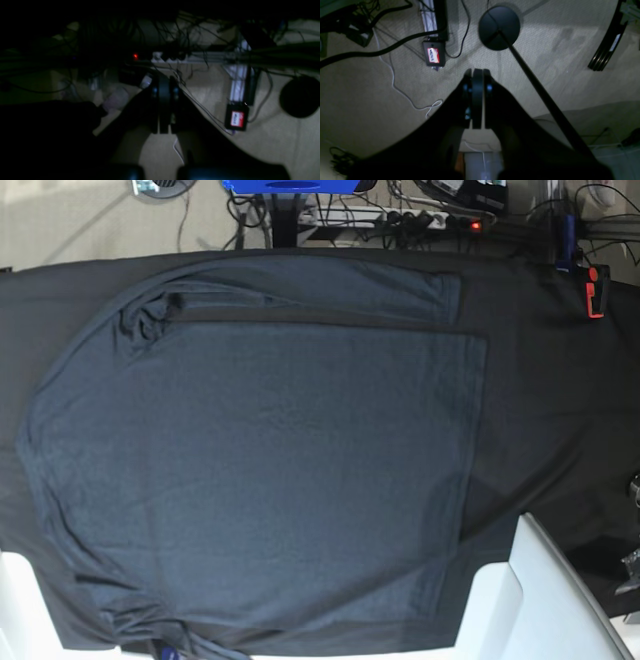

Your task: Fold the T-shirt properly

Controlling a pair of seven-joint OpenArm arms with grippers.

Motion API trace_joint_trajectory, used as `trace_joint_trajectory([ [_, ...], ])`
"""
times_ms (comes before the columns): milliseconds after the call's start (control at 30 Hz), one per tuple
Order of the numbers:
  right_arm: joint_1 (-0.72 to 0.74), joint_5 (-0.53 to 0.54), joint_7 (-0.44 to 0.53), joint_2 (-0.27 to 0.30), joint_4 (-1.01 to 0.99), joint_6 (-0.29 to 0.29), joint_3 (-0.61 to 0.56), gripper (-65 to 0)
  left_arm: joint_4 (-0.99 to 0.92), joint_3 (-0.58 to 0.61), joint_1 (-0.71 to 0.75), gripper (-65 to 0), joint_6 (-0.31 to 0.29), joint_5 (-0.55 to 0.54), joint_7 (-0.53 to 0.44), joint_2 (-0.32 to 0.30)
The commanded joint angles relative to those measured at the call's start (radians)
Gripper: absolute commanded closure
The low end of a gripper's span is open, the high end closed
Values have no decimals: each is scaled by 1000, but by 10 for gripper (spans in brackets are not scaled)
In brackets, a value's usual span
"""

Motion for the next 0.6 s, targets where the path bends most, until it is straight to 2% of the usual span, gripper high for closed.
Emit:
trace_joint_trajectory([
  [0, 22, 3, -23, 0, -32, -3, 29, -17, -42, 0, 4, 0, 2, 8, 37, -4],
  [67, 119, 3, -45, 0, -202, 1, 72, -80, -151, 2, -74, 0, 2, 9, 126, -6],
  [100, 185, 3, -45, 1, -328, 1, 90, -135, -237, 2, -117, 0, 2, 9, 158, -4],
  [167, 294, 1, -17, 9, -558, 2, 109, -231, -390, 2, -193, 0, 2, 9, 160, -4],
  [233, 375, 1, 92, 26, -739, 2, 109, -303, -536, 2, -255, 0, 2, 11, 121, -4],
  [300, 416, 1, 196, 29, -858, 2, 110, -338, -642, 3, -306, 0, 2, 11, 92, -4],
  [333, 433, 1, 230, 32, -902, 2, 112, -339, -686, 3, -328, 0, 2, 11, 86, -2],
  [400, 439, 1, 235, 30, -914, 2, 110, -332, -711, 3, -344, 0, 2, 12, 80, -2],
  [467, 430, 1, 236, 30, -914, 2, 109, -291, -691, 3, -332, 0, 2, 12, 77, -4],
  [533, 412, 1, 238, 30, -893, 2, 109, -179, -616, 3, -283, 0, 2, 11, 41, -4],
  [567, 392, 0, 238, 30, -853, 2, 109, -84, -561, 3, -248, 0, 2, 11, 14, -4],
])
